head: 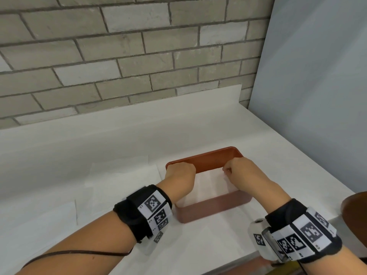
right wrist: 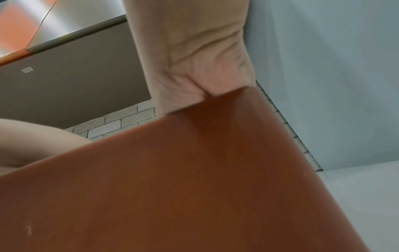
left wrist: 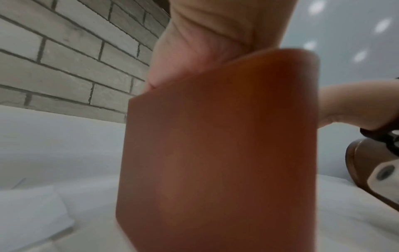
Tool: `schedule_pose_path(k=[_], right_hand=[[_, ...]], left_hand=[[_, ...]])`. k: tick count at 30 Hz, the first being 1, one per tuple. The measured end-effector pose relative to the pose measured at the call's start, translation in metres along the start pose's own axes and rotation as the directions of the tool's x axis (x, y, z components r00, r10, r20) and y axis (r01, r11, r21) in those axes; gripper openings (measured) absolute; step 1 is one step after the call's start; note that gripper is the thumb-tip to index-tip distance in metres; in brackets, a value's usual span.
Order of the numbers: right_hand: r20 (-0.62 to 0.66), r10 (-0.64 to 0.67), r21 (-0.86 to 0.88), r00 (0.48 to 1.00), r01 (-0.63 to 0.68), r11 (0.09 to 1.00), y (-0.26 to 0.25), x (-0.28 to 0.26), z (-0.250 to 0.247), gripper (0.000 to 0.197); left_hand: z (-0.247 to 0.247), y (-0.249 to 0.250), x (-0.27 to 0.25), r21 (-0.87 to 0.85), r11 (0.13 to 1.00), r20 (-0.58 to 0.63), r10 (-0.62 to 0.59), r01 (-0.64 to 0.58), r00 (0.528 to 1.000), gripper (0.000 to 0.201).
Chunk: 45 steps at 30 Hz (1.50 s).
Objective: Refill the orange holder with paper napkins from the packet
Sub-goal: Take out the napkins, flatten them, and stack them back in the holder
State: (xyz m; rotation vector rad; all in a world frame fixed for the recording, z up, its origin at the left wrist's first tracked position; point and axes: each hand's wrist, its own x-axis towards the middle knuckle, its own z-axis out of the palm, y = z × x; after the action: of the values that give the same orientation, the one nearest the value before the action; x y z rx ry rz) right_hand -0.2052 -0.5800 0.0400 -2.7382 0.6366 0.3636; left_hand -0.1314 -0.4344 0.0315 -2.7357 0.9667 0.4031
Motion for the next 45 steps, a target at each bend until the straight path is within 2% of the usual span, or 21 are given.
schedule_pose_path(k=[3,5,8,13,16,20,23,26,31,34,37,39,43,45], right_hand=[[0.045,0.018,-0.031,0.999,-0.017,0.999,-0.001,0.0,0.0,0.037],[0.046,-0.006,-0.074,0.999,0.009,0.997,-0.002,-0.001,0.0,0.033],[0.104,-0.005,-0.124,0.995,0.018,0.992,-0.005,-0.003,0.0,0.021],[0.224,0.028,-0.186,0.974,0.015,0.982,-0.01,0.003,0.0,0.031],[0.147,-0.01,-0.156,0.989,0.033,0.987,-0.007,0.004,0.001,0.045],[0.027,0.014,-0.107,1.0,-0.011,0.994,-0.008,0.005,0.001,0.046],[0.071,0.06,-0.146,0.996,-0.049,0.988,-0.009,0.006,0.002,0.036],[0.093,0.061,-0.251,0.994,-0.036,0.967,-0.011,0.005,0.004,0.023],[0.116,0.048,-0.329,0.992,-0.007,0.944,-0.013,0.008,0.005,0.037],[0.109,0.046,-0.328,0.993,-0.008,0.945,-0.013,0.008,0.004,0.042],[0.091,-0.084,-0.249,0.992,0.105,0.963,-0.014,0.013,0.001,0.047],[0.126,-0.178,-0.225,0.976,0.203,0.953,-0.015,0.018,0.001,0.045],[0.187,-0.216,-0.354,0.958,0.27,0.895,-0.015,0.025,0.007,0.041],[0.192,-0.213,-0.418,0.958,0.276,0.865,-0.014,0.026,0.008,0.04]], left_hand=[[0.004,-0.001,0.001,-0.045,0.999,-0.004,0.019,-0.019,1.0,0.023],[0.007,-0.002,0.001,-0.081,0.996,-0.009,0.021,-0.022,1.0,0.035],[0.01,-0.002,0.0,-0.103,0.994,-0.035,0.037,-0.041,0.999,0.034],[0.013,-0.003,0.001,-0.155,0.988,-0.1,0.011,-0.026,0.995,0.027],[0.012,-0.004,0.0,-0.168,0.986,-0.135,-0.015,-0.008,0.991,0.022],[0.009,-0.002,-0.003,-0.071,0.997,-0.15,-0.004,-0.007,0.989,0.013],[0.008,0.001,-0.005,-0.003,1.0,-0.156,0.017,-0.018,0.988,0.023],[0.012,0.001,-0.006,0.005,0.999,-0.105,0.036,-0.035,0.994,0.034],[0.012,-0.001,-0.001,-0.089,0.992,0.012,0.093,-0.091,0.996,0.033],[0.013,-0.001,0.0,-0.082,0.991,0.0,0.11,-0.11,0.994,0.028],[0.017,-0.001,0.001,-0.079,0.989,-0.036,0.124,-0.126,0.992,0.032],[0.018,-0.001,0.001,-0.095,0.988,-0.074,0.116,-0.123,0.991,0.034],[0.015,0.0,-0.002,0.021,0.997,-0.228,0.082,-0.08,0.97,0.015],[0.012,0.0,-0.005,0.094,0.994,-0.241,0.071,-0.049,0.968,0.013]])
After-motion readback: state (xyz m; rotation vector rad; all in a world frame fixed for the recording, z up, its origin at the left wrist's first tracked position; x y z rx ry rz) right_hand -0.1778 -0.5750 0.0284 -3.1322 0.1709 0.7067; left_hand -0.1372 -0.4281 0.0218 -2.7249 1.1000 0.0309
